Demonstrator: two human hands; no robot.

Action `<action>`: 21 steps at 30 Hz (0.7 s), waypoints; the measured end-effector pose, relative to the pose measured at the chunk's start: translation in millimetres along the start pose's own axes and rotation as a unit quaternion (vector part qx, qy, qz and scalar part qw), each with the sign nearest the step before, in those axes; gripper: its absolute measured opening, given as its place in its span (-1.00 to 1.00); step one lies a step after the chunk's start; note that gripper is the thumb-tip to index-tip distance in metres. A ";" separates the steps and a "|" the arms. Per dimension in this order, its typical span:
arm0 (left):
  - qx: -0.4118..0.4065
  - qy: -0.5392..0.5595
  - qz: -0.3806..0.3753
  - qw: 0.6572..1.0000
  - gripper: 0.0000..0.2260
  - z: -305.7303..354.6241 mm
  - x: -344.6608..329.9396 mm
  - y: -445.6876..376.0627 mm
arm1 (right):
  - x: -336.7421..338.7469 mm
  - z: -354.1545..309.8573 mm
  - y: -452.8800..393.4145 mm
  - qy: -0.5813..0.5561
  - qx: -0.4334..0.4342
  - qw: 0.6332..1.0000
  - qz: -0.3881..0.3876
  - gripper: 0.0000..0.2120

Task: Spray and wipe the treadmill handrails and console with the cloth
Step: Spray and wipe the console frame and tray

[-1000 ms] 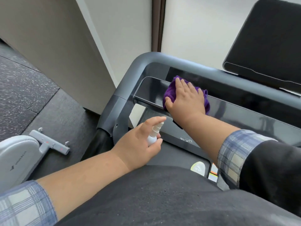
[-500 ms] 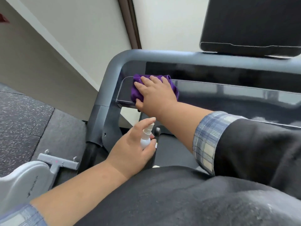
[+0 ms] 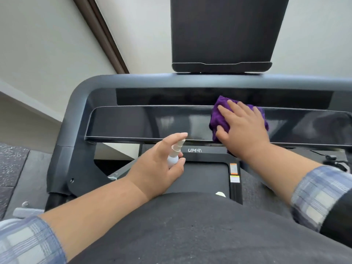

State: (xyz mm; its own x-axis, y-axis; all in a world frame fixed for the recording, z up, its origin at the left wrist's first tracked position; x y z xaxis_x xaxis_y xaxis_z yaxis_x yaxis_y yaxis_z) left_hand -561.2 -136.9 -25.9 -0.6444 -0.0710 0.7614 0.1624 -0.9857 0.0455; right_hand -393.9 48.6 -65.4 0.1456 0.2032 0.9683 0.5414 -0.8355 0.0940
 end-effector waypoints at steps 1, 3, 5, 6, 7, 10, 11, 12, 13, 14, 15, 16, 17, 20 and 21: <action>0.002 -0.005 0.000 1.000 -0.43 1.7 -2.4 -0.4 | -3.3 -4.9 -1.6 0.007 -0.007 1.000 -0.002 -0.31; 0.008 -0.016 0.003 1.000 -0.41 4.6 -5.4 -1.1 | -10.2 -25.0 -7.6 0.006 -0.004 1.000 -0.004 -0.31; 0.014 -0.021 0.014 1.000 -0.40 7.7 -7.3 -3.5 | -18.3 -53.3 -16.3 -0.007 0.036 0.999 -0.015 -0.31; 0.018 -0.026 0.021 0.999 -0.38 10.1 -8.3 -5.5 | -22.1 -67.3 -20.7 -0.010 0.062 0.998 -0.027 -0.30; 0.024 -0.031 0.028 0.999 -0.37 13.0 -9.8 -7.7 | -25.2 -78.6 -24.5 -0.010 0.088 0.995 -0.041 -0.30; 0.041 -0.030 0.041 0.998 -0.36 26.1 -20.9 -16.2 | -29.1 -84.6 -29.5 -0.009 0.140 0.987 -0.079 -0.31; 0.042 -0.030 0.039 0.998 -0.37 32.1 -26.9 -20.0 | -27.0 -77.8 -27.7 -0.013 0.151 0.985 -0.088 -0.29; 0.041 -0.032 0.038 0.998 -0.38 38.3 -33.1 -23.7 | -23.6 -67.7 -24.1 -0.016 0.158 0.983 -0.093 -0.26; 0.039 -0.034 0.038 0.998 -0.38 44.2 -38.8 -27.3 | -19.0 -54.2 -19.4 -0.018 0.158 0.983 -0.090 -0.25; 0.034 -0.034 0.039 0.998 -0.38 50.1 -44.4 -31.1 | -12.8 -36.6 -14.6 -0.020 0.149 0.986 -0.076 -0.25; 0.030 -0.033 0.038 0.998 -0.36 55.3 -50.0 -34.6 | -6.0 -14.7 -9.6 -0.023 0.134 0.989 -0.057 -0.27; 0.028 -0.030 0.034 0.999 -0.34 59.9 -55.2 -37.3 | 0.9 10.5 -4.3 -0.025 0.117 0.992 -0.037 -0.30; 0.029 -0.025 0.029 0.999 -0.33 64.1 -59.9 -39.5 | 7.7 38.1 1.4 -0.028 0.101 0.994 -0.015 -0.31; 0.035 -0.017 0.020 0.999 -0.38 75.3 -70.8 -41.7 | 23.2 109.9 17.6 -0.027 0.066 0.997 0.021 -0.34; 0.036 -0.017 0.020 0.999 -0.40 77.7 -72.7 -40.6 | 24.7 121.8 20.2 -0.020 0.062 0.998 0.020 -0.34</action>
State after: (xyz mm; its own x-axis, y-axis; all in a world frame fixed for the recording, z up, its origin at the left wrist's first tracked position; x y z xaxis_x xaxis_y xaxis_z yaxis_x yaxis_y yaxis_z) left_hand -462.9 -79.9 -32.9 -0.6105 -0.1029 0.7853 0.2416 -0.9685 0.0610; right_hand -278.5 98.9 -67.8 0.2013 0.1941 0.9601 0.6324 -0.7743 0.0239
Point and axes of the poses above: each hand's wrist, its own y-axis away from the middle knuckle, its own x-axis out of the back of the hand, z = x × y, the point moved 6 cm from there along -y, towards the middle knuckle, and after that the axes turned 10 degrees about -y, right-handed, at the moved point
